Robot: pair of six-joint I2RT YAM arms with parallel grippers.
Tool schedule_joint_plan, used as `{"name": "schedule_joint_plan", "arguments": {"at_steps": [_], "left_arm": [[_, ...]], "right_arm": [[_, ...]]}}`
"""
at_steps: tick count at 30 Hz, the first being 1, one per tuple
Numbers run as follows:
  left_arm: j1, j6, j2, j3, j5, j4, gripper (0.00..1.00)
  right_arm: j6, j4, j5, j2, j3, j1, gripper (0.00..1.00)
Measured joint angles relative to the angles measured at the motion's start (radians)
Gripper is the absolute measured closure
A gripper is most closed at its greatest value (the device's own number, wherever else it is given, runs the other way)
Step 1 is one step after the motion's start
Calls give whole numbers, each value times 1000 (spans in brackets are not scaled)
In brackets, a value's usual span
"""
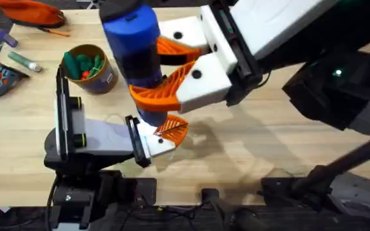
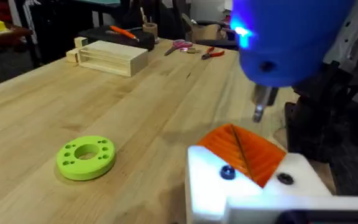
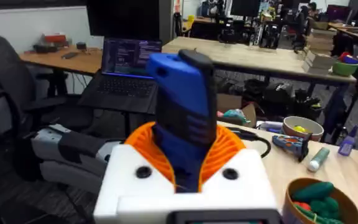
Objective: Pick up the gripper from the table and insert it into the empty holder that is missing its gripper. Then pick up a screw, insert it into the mounting hole, and use the screwdriver to tighten it. Finally, clean up the table by picking up the vegetable and placing it into the bucket.
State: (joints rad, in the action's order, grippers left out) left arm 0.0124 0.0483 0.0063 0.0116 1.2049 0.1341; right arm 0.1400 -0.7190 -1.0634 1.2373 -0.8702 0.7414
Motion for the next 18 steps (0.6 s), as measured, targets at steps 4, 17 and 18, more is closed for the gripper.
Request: {"name": "schedule_joint_plan", "arguments": {"at_steps": [4, 17, 18], "left_arm": [[0, 0, 0, 0, 0, 0, 988], [0, 0, 0, 0, 0, 0, 988], [0, 0, 0, 0, 0, 0, 988]], "right_arm": [[-6, -7, 0, 5, -4, 0, 862], [-11, -7, 0, 53, -31, 11, 862], [-13, -5, 0, 53, -31, 11, 862]]}}
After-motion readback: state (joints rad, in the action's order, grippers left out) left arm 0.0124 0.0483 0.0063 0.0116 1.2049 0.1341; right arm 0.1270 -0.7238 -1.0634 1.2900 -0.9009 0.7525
